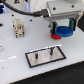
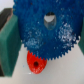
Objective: Insert the blue gear onto the right peg, followed by the red gear
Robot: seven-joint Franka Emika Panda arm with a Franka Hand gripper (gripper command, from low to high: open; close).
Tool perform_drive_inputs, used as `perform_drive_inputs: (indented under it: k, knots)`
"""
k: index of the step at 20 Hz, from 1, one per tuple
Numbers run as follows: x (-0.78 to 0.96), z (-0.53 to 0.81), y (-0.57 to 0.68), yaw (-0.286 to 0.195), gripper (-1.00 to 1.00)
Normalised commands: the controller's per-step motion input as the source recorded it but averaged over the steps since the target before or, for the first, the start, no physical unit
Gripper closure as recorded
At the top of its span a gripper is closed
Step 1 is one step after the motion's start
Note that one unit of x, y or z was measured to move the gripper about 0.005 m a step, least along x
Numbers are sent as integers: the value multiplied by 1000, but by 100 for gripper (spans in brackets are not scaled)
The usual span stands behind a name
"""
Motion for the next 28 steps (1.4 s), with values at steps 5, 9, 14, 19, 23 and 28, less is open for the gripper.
perform_drive_inputs:
  k: [5, 9, 14, 19, 23, 28]
  knots:
    - [583, 30, -260, 0, 100]
    - [427, -21, -228, 0, 100]
    - [312, -67, -219, 0, 100]
    - [170, -66, -174, 0, 100]
    - [188, -89, -113, 0, 100]
    - [79, 51, -80, 0, 100]
